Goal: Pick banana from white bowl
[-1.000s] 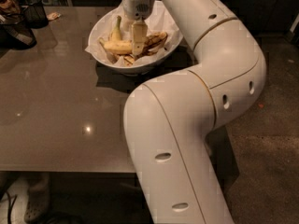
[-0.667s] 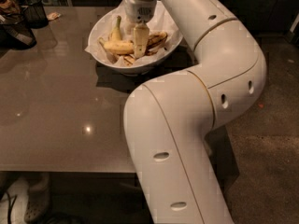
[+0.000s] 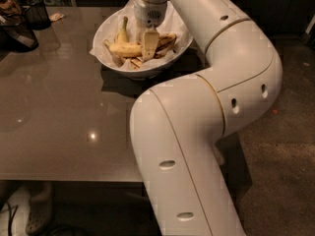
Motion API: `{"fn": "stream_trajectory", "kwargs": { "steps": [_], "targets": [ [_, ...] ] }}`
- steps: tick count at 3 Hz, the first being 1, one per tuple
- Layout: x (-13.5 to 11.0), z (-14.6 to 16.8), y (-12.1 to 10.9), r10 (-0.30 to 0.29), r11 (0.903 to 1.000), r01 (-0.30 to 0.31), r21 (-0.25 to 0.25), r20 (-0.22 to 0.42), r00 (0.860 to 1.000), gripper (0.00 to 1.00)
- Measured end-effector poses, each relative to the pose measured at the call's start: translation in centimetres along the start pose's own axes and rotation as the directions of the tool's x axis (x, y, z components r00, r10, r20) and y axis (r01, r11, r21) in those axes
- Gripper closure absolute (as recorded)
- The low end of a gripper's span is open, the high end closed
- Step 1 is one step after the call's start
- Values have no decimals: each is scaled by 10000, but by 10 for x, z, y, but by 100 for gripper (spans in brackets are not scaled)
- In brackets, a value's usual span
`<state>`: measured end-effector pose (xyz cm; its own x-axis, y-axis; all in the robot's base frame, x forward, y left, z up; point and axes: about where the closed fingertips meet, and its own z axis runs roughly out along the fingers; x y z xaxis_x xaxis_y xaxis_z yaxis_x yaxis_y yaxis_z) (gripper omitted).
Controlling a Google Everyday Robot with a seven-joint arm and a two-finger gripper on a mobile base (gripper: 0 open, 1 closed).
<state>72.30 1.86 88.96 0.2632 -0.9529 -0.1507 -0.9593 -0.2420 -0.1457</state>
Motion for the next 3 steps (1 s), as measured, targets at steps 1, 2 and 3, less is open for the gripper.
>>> {"fn": "stream_trajectory", "kwargs": {
  "steps": [1, 2, 3],
  "targets": [
    [0, 0, 0, 0, 10000, 0, -1, 0, 10000, 72],
    [0, 0, 0, 1, 10000, -1, 0, 0, 10000, 95],
    [3, -15, -4, 256, 9974, -275, 659, 288, 9993, 100]
  ]
}}
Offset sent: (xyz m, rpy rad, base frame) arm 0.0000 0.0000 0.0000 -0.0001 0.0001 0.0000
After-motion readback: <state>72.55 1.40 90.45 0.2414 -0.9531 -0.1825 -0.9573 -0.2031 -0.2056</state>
